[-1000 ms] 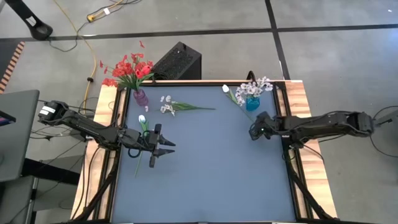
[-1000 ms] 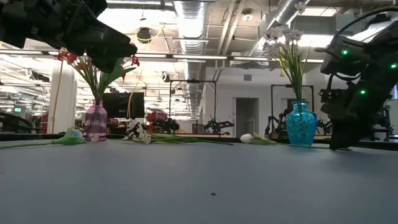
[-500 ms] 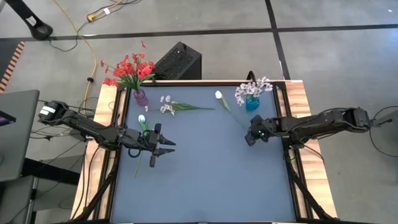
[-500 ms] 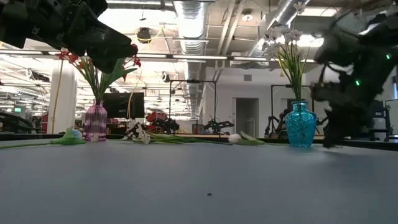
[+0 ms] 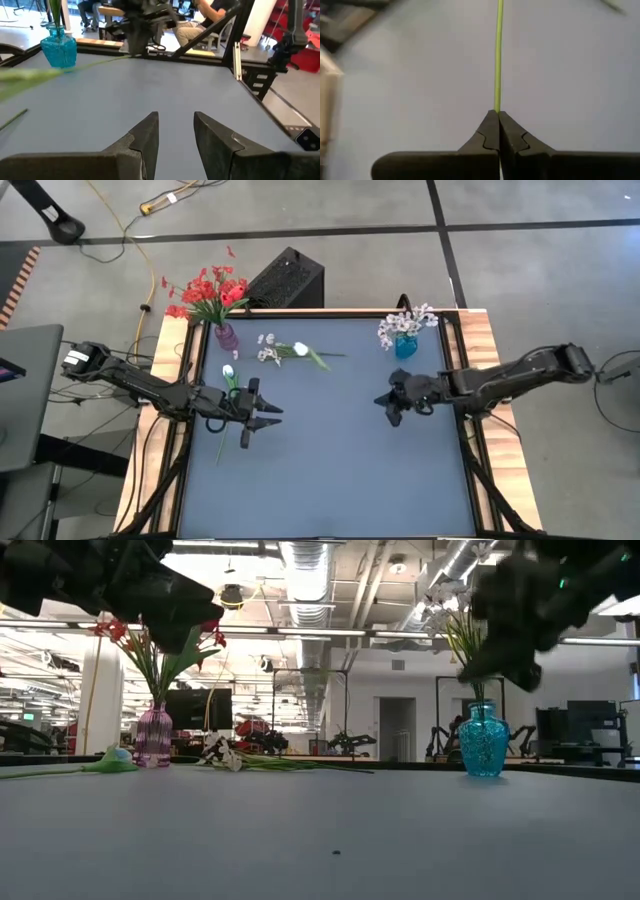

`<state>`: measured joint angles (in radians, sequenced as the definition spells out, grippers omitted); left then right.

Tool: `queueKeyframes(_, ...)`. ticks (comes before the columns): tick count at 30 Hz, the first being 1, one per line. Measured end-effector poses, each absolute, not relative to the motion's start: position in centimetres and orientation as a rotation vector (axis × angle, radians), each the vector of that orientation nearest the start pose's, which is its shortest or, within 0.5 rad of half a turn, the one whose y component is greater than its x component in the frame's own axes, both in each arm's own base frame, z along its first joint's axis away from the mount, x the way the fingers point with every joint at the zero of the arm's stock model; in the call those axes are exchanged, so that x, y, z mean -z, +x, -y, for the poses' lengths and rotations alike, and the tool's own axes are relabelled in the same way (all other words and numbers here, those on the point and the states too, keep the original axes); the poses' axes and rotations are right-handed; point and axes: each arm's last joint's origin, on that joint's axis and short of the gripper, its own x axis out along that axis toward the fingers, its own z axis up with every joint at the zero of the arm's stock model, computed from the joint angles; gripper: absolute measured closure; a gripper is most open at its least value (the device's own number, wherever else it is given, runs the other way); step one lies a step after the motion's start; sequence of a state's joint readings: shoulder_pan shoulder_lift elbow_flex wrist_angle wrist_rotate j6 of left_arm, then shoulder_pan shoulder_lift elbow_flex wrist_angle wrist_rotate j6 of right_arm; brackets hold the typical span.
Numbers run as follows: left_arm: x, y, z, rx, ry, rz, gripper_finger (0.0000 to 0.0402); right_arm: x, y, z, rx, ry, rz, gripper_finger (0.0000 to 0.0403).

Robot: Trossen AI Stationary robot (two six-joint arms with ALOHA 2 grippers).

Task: Sort flowers into vase by color
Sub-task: Put the right white flower into the blue vase

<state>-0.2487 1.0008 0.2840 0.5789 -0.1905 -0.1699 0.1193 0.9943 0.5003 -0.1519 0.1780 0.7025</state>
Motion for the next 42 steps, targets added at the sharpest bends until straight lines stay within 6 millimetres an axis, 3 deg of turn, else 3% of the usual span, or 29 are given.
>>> queueKeyframes(10,-19.5,20.6,5.9,0.039,-0.177,0.006,0.029,-23.0,21.1,-7.8,0.131,0.407,-0.194,0.0387)
queueKeyframes(18,-18.6,23.4,7.2,0.084,-0.2,0.254,0.029,-21.5,23.4,-11.0,0.037,0.322,-0.06,0.0387)
queueKeyframes(23,-17.9,26.3,8.2,0.086,-0.131,0.287,0.029,-19.7,25.1,-12.0,0.023,0.314,-0.021,0.0386)
queueKeyframes(28,-18.7,28.6,9.0,0.081,-0.067,0.332,0.029,-18.7,27.1,-13.6,-0.007,0.247,-0.052,0.0385)
queueKeyframes(34,-19.7,29.0,9.1,0.068,-0.018,0.376,0.029,-18.8,28.8,-14.5,-0.01,0.186,-0.039,0.0385)
queueKeyframes(42,-19.7,29.0,9.2,0.091,-0.05,0.372,0.0308,-19.2,28.9,-14.5,-0.003,0.118,-0.037,0.0385)
